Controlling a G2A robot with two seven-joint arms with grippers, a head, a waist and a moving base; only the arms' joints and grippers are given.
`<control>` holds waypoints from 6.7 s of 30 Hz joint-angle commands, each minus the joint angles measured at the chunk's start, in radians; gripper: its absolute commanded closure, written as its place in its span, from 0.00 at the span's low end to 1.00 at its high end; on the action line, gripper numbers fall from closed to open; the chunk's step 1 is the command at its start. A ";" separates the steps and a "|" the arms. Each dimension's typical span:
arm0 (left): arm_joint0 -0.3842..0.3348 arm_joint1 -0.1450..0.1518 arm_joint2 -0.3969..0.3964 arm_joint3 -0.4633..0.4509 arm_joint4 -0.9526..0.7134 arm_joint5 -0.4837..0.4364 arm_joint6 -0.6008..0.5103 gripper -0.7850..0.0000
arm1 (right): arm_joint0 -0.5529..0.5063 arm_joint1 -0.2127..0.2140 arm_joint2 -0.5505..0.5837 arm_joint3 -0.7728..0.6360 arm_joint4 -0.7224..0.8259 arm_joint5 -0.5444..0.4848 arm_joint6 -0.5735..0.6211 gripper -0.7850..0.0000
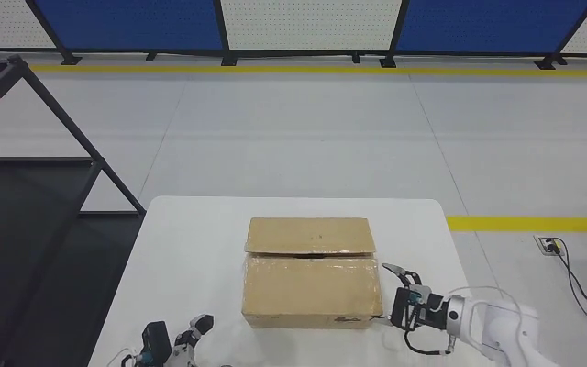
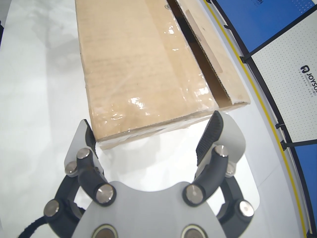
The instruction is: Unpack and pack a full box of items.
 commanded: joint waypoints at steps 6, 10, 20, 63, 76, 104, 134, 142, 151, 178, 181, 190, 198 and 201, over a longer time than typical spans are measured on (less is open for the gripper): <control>-0.003 0.001 -0.023 0.038 -0.074 0.024 -0.016 0.00 | 0.001 0.002 0.016 -0.007 -0.002 0.027 -0.008 0.00; -0.002 0.001 -0.037 0.055 -0.133 0.048 -0.037 0.00 | -0.029 0.010 0.056 -0.050 -0.020 0.028 -0.040 0.00; -0.004 -0.008 -0.039 0.006 -0.223 0.257 -0.185 0.00 | -0.131 0.033 0.170 -0.158 -0.119 0.066 -0.177 0.00; -0.002 -0.015 -0.030 0.005 -0.273 0.255 -0.233 0.00 | -0.039 0.040 0.072 0.027 -0.227 0.083 -0.264 0.00; -0.001 -0.015 -0.037 0.009 -0.278 0.252 -0.238 0.00 | -0.010 0.031 0.062 0.015 -0.168 0.112 -0.120 0.00; -0.045 -0.027 -0.035 -0.009 -0.335 0.457 -0.346 0.00 | -0.038 0.039 0.086 0.007 -0.182 0.168 -0.269 0.00; -0.256 -0.073 0.179 -0.025 -0.100 0.759 -0.458 0.00 | -0.166 0.058 0.247 -0.072 -0.145 0.209 -0.293 0.00; -0.290 -0.083 0.201 -0.006 -0.114 0.774 -0.473 0.00 | -0.167 0.059 0.249 -0.072 -0.146 0.206 -0.292 0.00; -0.301 -0.093 0.188 0.012 -0.166 0.820 -0.461 0.00 | -0.175 0.061 0.258 -0.073 -0.150 0.201 -0.299 0.00; -0.344 -0.120 0.244 0.041 -0.153 0.844 -0.499 0.00 | -0.179 0.065 0.264 -0.056 -0.159 0.195 -0.318 0.00; -0.367 -0.127 0.256 0.063 -0.157 0.867 -0.513 0.00 | -0.182 0.066 0.268 -0.056 -0.158 0.197 -0.318 0.00; -0.411 -0.148 0.278 0.122 -0.190 0.985 -0.519 0.00 | -0.191 0.067 0.279 -0.063 -0.155 0.200 -0.317 0.00; -0.399 -0.163 0.255 0.125 -0.246 1.089 -0.455 0.00 | -0.183 0.068 0.277 -0.058 -0.157 0.194 -0.320 0.00; -0.385 -0.167 0.244 0.112 -0.256 1.122 -0.426 0.00 | -0.180 0.069 0.276 -0.053 -0.158 0.194 -0.323 0.00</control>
